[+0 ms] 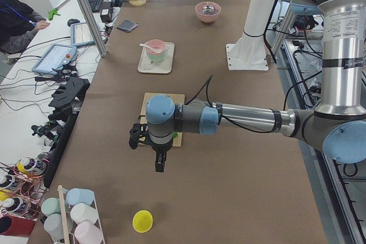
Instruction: Stack pink bowl on green and place spoon
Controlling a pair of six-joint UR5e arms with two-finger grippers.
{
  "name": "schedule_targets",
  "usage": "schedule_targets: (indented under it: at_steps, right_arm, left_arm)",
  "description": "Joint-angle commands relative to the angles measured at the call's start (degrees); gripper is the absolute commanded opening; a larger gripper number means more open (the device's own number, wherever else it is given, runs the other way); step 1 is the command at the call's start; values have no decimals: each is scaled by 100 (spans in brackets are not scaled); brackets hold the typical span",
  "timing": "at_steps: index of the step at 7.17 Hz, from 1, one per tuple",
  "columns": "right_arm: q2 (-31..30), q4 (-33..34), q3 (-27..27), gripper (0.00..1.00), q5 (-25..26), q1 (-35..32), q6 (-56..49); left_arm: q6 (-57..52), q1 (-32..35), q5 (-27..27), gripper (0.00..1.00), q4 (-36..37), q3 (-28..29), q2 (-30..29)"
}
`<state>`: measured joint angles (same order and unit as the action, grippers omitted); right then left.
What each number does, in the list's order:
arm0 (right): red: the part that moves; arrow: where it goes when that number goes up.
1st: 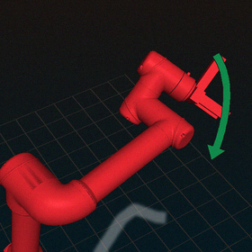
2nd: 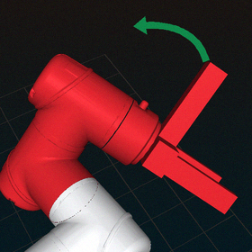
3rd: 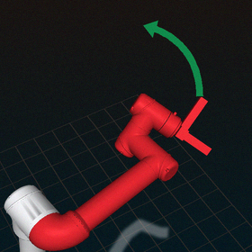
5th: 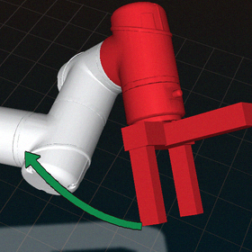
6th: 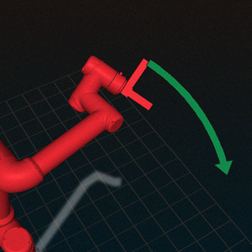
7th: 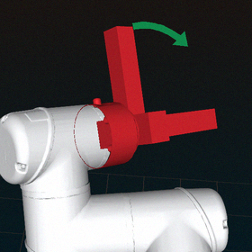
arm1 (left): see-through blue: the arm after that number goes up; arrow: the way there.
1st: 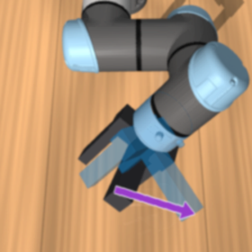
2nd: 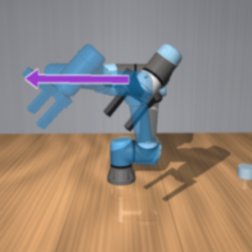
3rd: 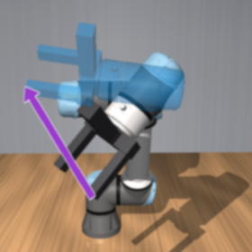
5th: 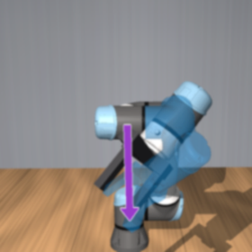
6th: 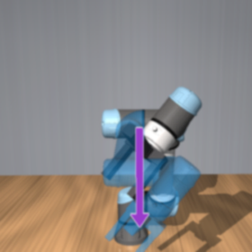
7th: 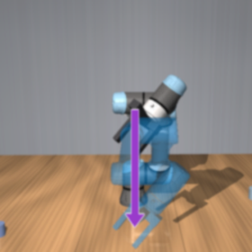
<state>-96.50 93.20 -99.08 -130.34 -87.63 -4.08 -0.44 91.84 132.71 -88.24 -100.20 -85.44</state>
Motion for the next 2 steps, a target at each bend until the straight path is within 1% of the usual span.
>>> schedule_targets:
  at_steps: [1, 2]
  right_arm:
    - [0, -3, -15, 100, 0, 0, 4]
    - [0, -3, -15, 100, 0, 0, -5]
  left_arm:
    - [0, 0, 0, 98, 0, -17, 1]
    - [0, 0, 0, 98, 0, -17, 1]
